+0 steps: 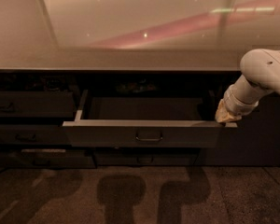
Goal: Open top drawer
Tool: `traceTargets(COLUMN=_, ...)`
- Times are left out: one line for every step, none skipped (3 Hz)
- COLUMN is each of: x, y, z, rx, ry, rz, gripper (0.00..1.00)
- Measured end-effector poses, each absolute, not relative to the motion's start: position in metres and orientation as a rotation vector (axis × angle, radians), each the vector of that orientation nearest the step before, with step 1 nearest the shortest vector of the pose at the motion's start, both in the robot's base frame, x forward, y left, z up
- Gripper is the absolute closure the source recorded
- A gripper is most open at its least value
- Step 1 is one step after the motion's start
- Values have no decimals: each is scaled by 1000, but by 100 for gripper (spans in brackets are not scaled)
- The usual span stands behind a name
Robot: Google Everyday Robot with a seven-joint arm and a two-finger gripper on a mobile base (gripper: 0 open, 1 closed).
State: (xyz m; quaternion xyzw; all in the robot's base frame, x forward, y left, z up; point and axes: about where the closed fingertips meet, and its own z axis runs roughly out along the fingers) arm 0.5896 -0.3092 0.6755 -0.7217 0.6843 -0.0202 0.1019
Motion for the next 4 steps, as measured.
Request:
traceTargets(x=590, y=-309, z=679, rx=-2131, ry=2021, rz=-60, gripper=11)
traceTargets(x=590, y=-309, z=685, rx=-2131, ry=2021, rz=-60, gripper=0)
traceTargets(x=566, y=-312, z=676, rx=-2136, ry=2026, rz=-88, gripper=0)
traceTargets(x=533, y=-321, z=668, rx=-2107, ry=2055, rz=-176, gripper=0)
